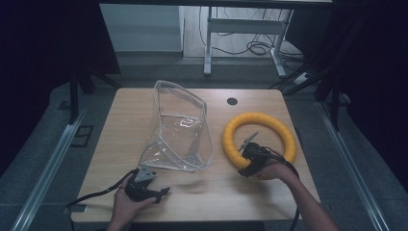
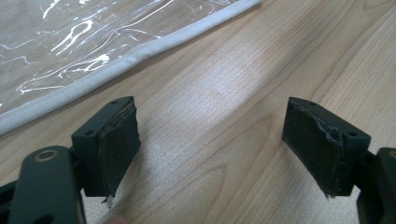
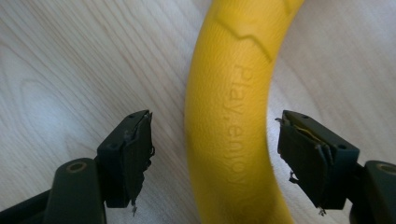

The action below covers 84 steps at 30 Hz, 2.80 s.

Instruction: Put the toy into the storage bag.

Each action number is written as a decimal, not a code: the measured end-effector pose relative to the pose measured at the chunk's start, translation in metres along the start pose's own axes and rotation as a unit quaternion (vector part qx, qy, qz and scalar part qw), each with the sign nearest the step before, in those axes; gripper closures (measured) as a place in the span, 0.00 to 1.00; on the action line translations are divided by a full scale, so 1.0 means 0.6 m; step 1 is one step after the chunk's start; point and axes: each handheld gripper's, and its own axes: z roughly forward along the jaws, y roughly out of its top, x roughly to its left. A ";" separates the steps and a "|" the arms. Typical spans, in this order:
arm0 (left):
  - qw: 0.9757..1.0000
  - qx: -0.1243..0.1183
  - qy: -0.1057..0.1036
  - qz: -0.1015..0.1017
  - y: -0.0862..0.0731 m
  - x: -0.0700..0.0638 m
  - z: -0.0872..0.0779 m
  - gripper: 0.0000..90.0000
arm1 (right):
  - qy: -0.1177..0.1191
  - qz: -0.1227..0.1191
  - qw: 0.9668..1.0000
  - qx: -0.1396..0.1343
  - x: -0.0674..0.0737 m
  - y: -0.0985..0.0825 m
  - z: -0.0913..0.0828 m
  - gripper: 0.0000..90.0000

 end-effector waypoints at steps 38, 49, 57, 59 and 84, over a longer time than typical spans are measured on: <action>1.000 0.001 0.002 0.001 0.000 0.000 0.002 0.21 | 0.029 -0.015 0.999 0.014 -0.028 0.024 -0.030 0.57; 1.000 0.003 0.004 0.002 0.000 0.000 0.003 0.21 | 0.024 -0.006 0.999 -0.026 -0.036 0.027 -0.065 0.58; 1.000 0.003 0.004 0.002 0.000 0.001 0.003 0.21 | 0.015 0.001 0.998 -0.057 -0.042 0.026 -0.095 0.58; 1.000 0.003 0.004 0.002 0.000 0.001 0.003 0.21 | 0.014 0.004 0.998 -0.069 -0.042 0.026 -0.103 0.58; 1.000 0.004 0.003 0.003 0.000 0.001 0.003 0.21 | 0.030 0.035 0.970 -0.237 -0.060 0.036 -0.197 0.58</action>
